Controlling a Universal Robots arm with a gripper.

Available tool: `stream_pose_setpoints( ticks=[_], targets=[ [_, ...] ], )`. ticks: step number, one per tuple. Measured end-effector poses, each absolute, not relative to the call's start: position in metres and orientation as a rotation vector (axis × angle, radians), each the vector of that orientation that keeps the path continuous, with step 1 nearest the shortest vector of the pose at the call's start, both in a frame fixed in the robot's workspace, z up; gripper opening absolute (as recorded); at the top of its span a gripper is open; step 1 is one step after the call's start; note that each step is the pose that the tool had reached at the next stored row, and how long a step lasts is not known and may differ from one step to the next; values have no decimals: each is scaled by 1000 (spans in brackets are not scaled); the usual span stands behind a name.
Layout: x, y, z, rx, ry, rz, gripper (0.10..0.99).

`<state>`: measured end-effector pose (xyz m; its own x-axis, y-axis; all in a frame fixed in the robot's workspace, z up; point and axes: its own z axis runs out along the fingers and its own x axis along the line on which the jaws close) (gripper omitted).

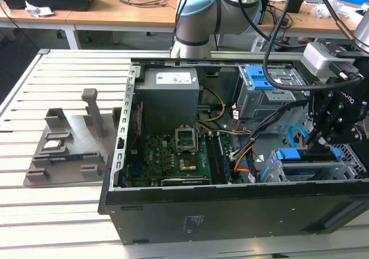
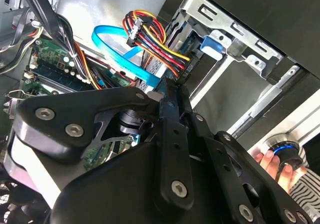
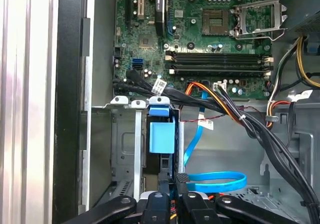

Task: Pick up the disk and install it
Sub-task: 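Insert the second disk wire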

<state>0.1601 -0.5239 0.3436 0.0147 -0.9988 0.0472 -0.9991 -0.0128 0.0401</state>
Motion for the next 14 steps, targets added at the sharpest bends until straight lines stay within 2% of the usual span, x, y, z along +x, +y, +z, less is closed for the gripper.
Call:
stream_pose_setpoints(
  ticks=[14],
  targets=[
    [160,-525,336,2193,-2163,9,161]
  ],
)
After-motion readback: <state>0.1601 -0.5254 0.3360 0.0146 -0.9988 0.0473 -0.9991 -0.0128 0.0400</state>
